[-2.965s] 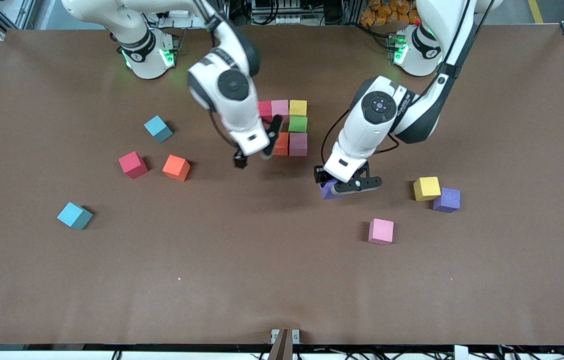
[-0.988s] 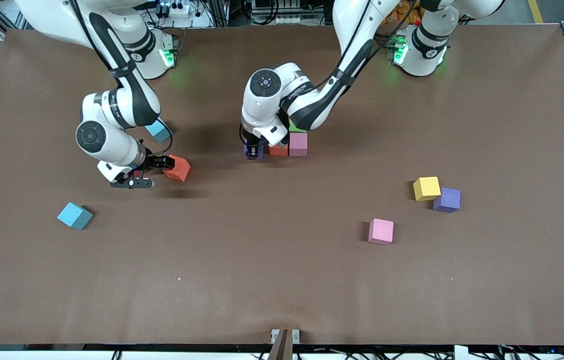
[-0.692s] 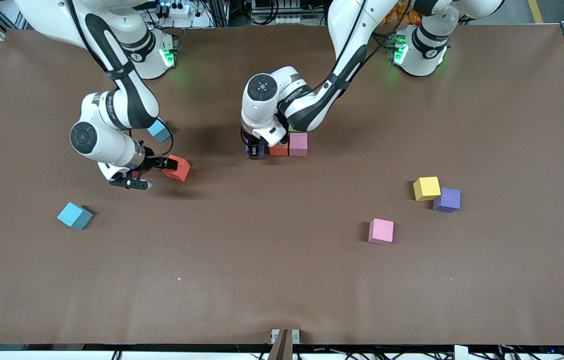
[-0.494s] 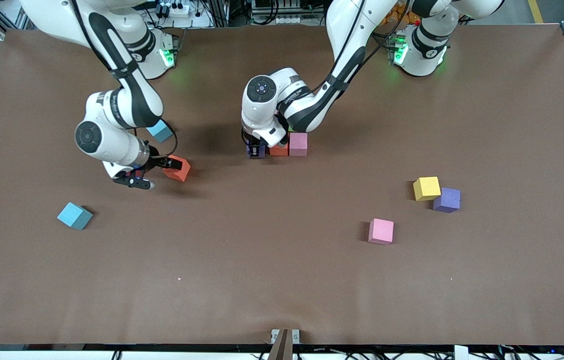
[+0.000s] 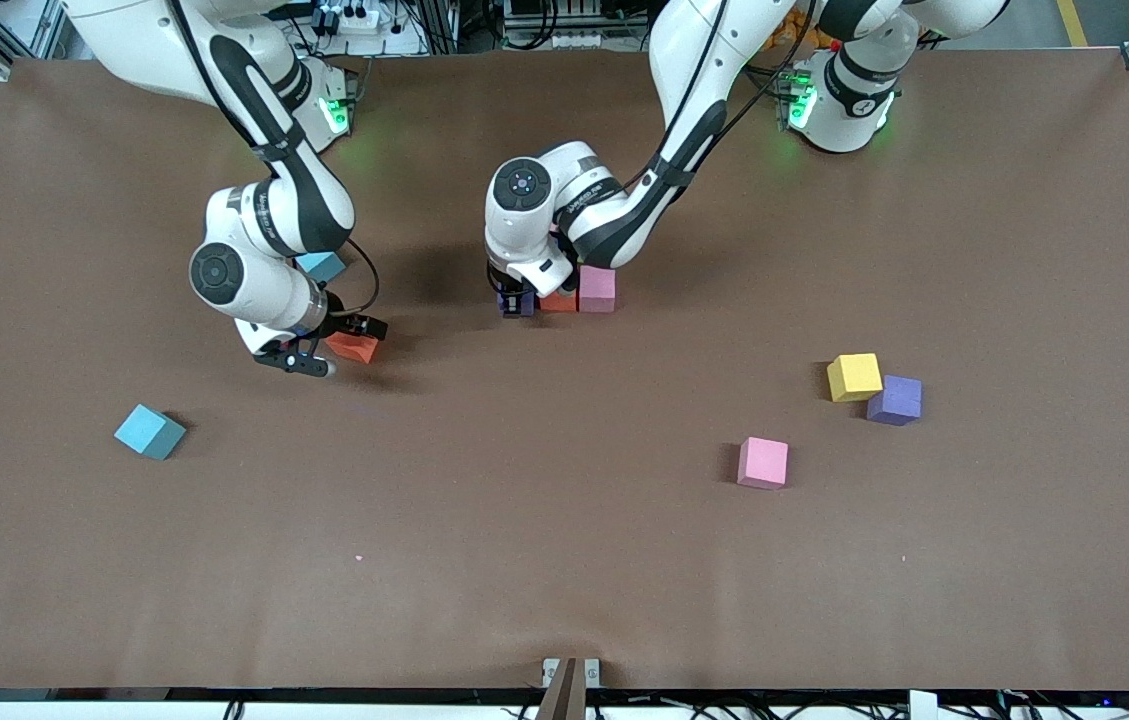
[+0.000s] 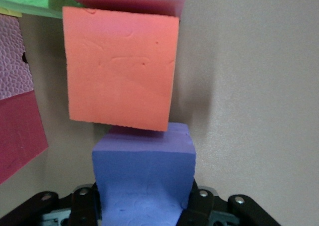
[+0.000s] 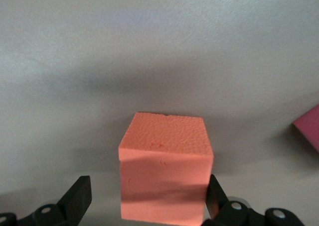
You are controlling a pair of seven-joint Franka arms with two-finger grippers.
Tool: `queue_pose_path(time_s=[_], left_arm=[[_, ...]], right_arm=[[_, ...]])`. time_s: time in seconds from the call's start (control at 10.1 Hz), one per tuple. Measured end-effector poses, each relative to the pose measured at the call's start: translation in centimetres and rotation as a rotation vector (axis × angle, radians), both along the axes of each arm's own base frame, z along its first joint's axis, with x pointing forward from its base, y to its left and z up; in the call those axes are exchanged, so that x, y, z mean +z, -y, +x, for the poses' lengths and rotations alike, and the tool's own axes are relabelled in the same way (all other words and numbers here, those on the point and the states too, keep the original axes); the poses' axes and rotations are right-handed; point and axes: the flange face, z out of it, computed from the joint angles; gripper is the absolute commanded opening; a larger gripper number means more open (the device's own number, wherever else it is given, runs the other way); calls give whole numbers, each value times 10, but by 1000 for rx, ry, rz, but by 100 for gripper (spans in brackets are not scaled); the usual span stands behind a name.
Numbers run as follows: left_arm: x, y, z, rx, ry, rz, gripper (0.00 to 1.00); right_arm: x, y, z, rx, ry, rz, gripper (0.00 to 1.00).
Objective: Form number 2 with 11 blocks
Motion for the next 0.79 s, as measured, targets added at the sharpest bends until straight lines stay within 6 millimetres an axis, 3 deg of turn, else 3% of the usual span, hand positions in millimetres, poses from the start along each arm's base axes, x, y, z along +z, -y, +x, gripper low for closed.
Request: queue_pose_path(time_s=[0.3,0.4,0.49,0.59,0.79], left_arm=[[-9,-2,-10,-14,-28,33,13],[-9,-2,-11,-15,-28,34,13],[-9,-2,-11,-15,-28,34,13],[-9,-2,-11,-15,-28,34,13],[-9,-3,-9,-20,-21,39,13]], right_arm=[[-15,0,-1,-3,-1,-6,100],[-19,1,-2,-4,-2,-7,71],[-21,1,-2,-4,-4,-8,35],[-21,1,-2,-4,-4,-8,21],[-20,1,-1,-5,-2,-8,19]])
